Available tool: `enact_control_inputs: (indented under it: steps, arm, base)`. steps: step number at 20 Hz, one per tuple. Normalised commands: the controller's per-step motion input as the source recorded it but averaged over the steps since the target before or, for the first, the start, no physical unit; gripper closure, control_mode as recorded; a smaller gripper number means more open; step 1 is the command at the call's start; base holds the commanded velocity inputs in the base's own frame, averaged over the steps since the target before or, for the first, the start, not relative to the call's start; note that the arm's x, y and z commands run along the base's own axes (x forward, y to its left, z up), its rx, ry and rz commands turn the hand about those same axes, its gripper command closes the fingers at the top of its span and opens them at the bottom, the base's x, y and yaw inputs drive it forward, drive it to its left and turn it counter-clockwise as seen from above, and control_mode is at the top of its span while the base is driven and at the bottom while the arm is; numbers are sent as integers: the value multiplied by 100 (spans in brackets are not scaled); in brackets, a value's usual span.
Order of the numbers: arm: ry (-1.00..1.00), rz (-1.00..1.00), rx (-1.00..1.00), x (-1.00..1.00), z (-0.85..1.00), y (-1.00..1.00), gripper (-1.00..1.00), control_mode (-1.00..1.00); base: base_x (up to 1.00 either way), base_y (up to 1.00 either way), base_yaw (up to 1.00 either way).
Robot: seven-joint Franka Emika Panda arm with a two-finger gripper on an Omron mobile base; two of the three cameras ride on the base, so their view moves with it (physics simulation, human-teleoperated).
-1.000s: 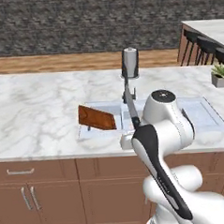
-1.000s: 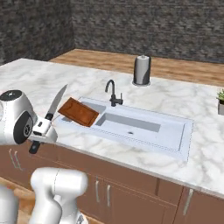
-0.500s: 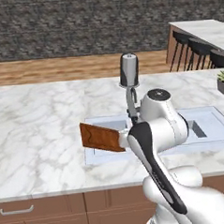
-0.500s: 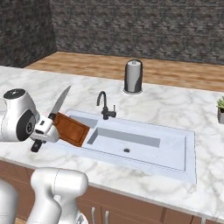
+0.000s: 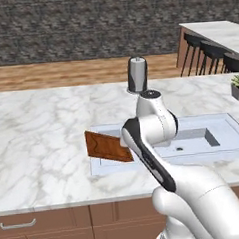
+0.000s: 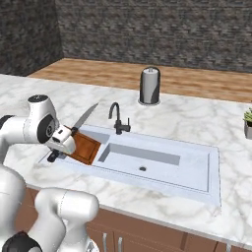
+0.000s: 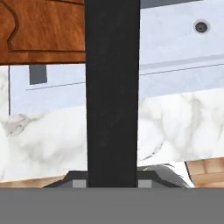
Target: Move the cutting board and knife to the sink. Then move spray from the cabinet to the counter.
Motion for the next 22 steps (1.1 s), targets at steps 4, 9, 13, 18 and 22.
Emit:
enact_control_inputs:
  steps: [4,9,13,18,22]
  arm:
    - [1,-6,-2,71,-22,28,100,-100]
    - [4,0,-4,68,-34,42,100,-100]
    - [2,0,-1,63,-26,15,100,-100]
    - [0,0,0,54,-23,0,100,-100]
    - [1,3,0,38,-27,-1,100,-100]
  base:
    - [0,0,0]
    - [0,0,0]
    - [0,0,0]
    - [0,0,0]
    - [0,0,0]
